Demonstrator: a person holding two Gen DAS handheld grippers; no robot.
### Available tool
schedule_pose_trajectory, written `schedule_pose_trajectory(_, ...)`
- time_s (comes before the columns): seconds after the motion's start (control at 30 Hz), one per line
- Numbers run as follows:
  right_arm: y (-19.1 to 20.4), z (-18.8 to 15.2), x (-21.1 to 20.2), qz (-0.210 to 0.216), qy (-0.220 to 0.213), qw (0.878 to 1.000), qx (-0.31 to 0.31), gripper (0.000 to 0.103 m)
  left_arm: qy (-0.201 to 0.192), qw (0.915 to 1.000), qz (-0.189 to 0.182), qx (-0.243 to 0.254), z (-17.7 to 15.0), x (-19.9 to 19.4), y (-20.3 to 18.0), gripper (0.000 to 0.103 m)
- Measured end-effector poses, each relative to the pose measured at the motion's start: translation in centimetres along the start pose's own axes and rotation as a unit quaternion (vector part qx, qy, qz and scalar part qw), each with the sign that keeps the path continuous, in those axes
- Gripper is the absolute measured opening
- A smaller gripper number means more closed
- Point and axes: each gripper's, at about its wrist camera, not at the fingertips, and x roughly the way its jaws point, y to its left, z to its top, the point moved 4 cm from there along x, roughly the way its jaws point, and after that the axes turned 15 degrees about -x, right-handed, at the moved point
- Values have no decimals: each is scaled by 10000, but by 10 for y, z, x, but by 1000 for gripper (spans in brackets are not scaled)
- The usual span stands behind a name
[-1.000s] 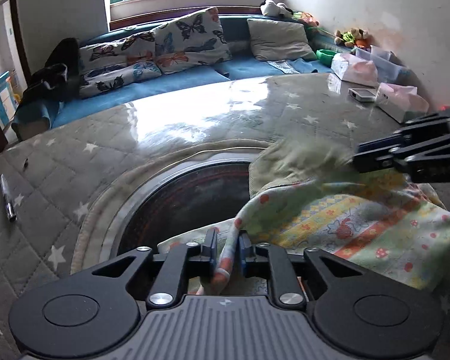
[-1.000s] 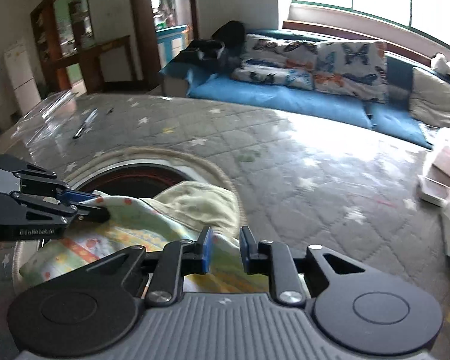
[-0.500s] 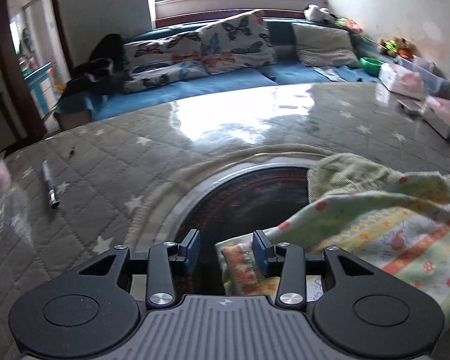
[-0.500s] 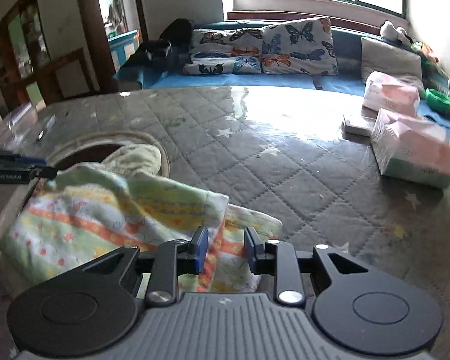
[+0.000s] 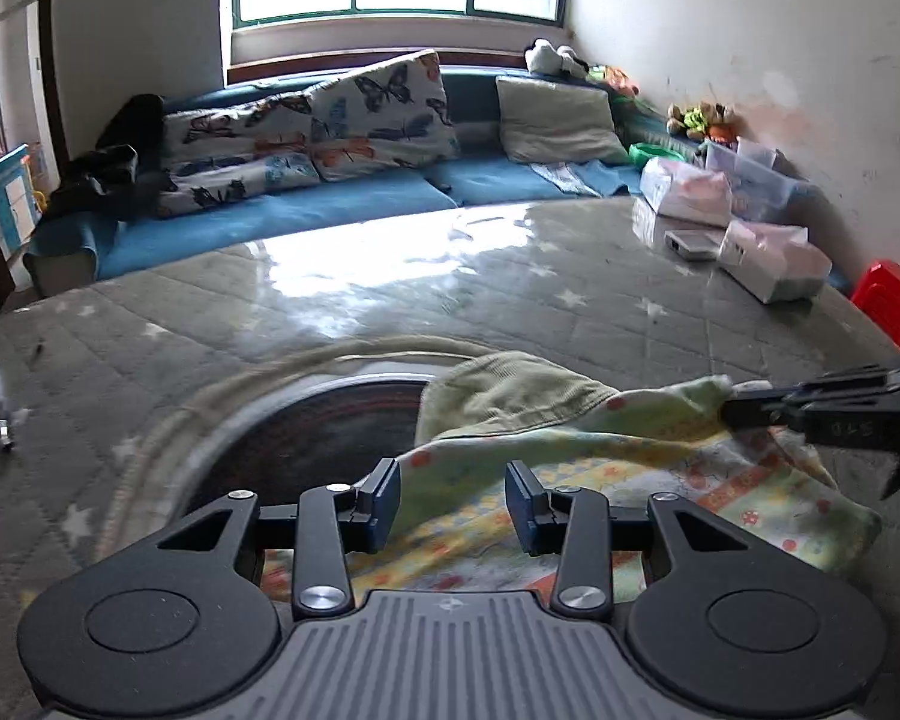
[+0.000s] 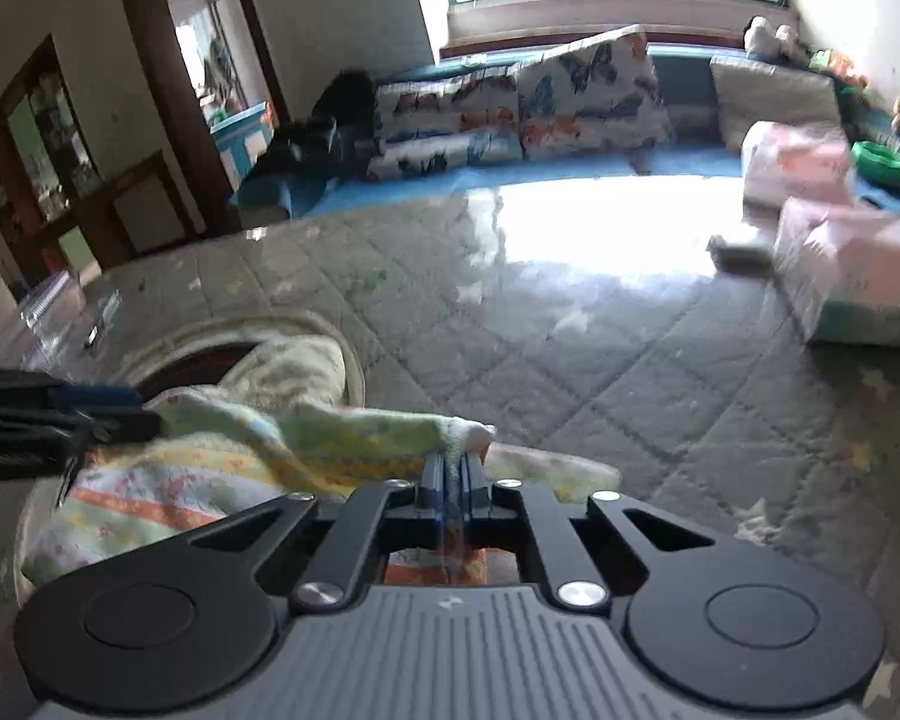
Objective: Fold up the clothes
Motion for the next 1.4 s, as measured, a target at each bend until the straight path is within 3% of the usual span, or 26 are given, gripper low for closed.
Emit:
schedule_pose_trajectory(0.13, 1, 1, -8, -197, -30, 9998, -4, 5, 21, 9999, 71, -111, 2, 19, 5, 42)
schedule_pose_trajectory(0.27, -8, -7, 10, -259, 237, 9993, 141, 10, 98, 9993, 183, -298, 2, 32, 15, 42)
schedule_pose_trajectory(0.43, -1, 6, -8, -363, 18, 9992, -139, 10, 73, 9987, 203, -467, 1, 33, 26, 43)
schedule_pose_trajectory(0.6, 29, 23, -5, 243, -83, 9985, -482, 10, -109, 9986, 76, -515, 7, 17, 21, 40)
schedule_pose_trajectory(0.73, 52, 30, 20, 529, 46, 9962, -697, 10, 12, 9991, 39, -411, 5, 25, 15, 39)
schedule_pose_trajectory(0.97, 59, 30, 59, 545, 357, 9949, -765, 9, 176, 9991, 93, -379, 3, 43, 14, 42)
schedule_pose_trajectory(1.17, 68, 32, 37, 636, 293, 9917, -1078, 10, -11, 9995, 71, -311, 0, 24, 13, 40)
schedule_pose_trajectory(1.4, 90, 26, 26, 902, 271, 9857, -1395, 10, -44, 9996, -210, -166, -21, -2, -2, 39)
